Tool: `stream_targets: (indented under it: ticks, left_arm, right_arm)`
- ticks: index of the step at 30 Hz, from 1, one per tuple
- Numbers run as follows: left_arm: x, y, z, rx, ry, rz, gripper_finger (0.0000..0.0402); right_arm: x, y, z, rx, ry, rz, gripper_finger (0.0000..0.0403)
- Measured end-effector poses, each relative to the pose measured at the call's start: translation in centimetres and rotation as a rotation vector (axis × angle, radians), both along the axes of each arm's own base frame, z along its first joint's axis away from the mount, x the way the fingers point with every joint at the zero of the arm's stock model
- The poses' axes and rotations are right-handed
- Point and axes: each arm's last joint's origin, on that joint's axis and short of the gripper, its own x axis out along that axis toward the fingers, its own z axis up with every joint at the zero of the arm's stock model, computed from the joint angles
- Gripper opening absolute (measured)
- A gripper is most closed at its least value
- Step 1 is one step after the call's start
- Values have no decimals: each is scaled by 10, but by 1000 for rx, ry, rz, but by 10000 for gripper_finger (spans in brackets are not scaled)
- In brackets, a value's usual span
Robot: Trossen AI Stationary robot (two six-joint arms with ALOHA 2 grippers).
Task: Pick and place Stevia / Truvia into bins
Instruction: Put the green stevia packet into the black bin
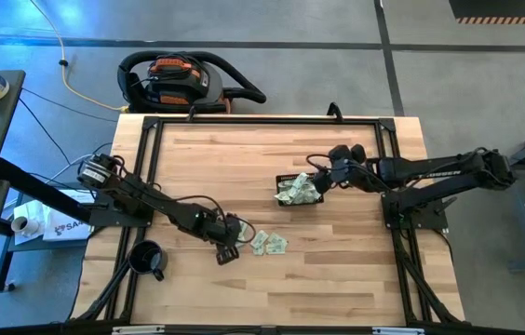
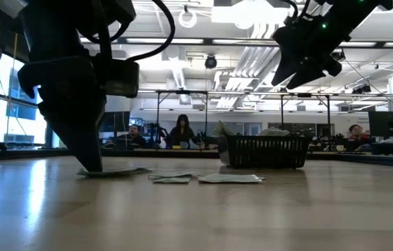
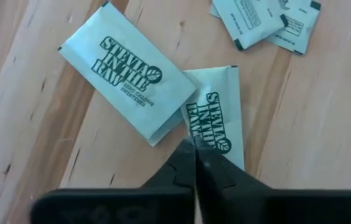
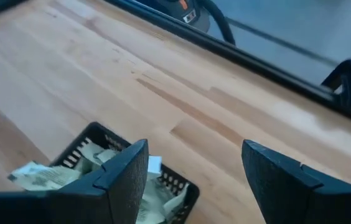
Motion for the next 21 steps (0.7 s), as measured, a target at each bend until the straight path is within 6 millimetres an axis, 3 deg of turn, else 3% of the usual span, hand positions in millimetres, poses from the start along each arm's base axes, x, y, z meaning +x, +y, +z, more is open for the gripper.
stream_targets:
  ticks: [2, 8, 16, 21]
  left_arm:
    - [-1, 0, -1, 7, 7, -12, 22]
    - [-7, -4, 3, 33, 33, -84, 27]
    - [-43, -19, 22, 54, 153, -184, 22]
    - [-59, -12, 41, 151, 158, -108, 22]
  right_arm:
    - [0, 0, 0, 36, -24, -8, 249]
    - [5, 13, 11, 101, -131, -20, 249]
    - [7, 26, 26, 66, -188, -17, 249]
    - [9, 36, 34, 117, -245, 2, 249]
